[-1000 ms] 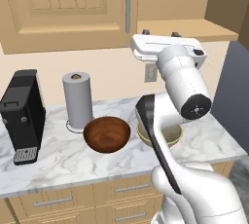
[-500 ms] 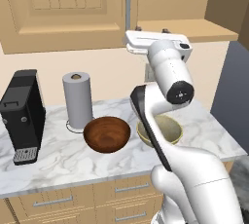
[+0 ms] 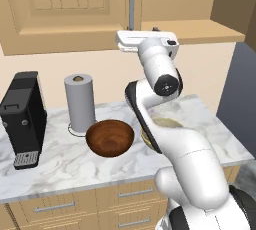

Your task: Open the cabinet. Pick the bowls from the counter and place them in the cabinet. Then close the cabinet.

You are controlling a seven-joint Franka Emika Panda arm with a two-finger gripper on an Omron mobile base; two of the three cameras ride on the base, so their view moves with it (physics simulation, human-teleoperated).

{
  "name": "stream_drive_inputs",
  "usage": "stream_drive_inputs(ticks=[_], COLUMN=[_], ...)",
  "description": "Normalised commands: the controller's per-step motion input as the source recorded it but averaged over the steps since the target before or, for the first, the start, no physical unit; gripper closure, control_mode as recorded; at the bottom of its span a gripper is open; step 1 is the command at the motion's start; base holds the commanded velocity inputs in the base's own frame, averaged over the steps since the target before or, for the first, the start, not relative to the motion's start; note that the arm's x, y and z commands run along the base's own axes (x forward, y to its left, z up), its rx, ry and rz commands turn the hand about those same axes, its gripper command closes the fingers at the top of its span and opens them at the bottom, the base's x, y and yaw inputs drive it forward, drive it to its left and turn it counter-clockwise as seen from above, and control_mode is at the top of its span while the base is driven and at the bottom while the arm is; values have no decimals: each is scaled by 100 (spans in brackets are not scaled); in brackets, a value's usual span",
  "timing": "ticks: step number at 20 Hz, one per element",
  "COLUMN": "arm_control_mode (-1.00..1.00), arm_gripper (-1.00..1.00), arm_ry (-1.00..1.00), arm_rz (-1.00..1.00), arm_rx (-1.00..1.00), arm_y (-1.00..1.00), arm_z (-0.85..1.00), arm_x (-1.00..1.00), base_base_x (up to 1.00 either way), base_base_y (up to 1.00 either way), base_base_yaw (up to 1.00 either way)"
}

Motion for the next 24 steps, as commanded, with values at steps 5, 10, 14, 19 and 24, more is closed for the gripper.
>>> stream_drive_inputs(ticks=[5,10,14,19,24], arm_control_mode=[-100,-100,-100,-100,-100], arm_gripper=[-100,-100,-100,-100,100], arm_ry=[0,0,0,0,0], arm_rz=[0,0,0,0,0], arm_rx=[-4,-1,-1,-1,0], arm_y=[16,8,21,17,-3], arm_z=[0,0,0,0,0], arm_x=[58,48,51,44,65], base_base_x=[0,0,0,0,0], base_base_y=[0,0,0,0,0], base_base_yaw=[0,0,0,0,0])
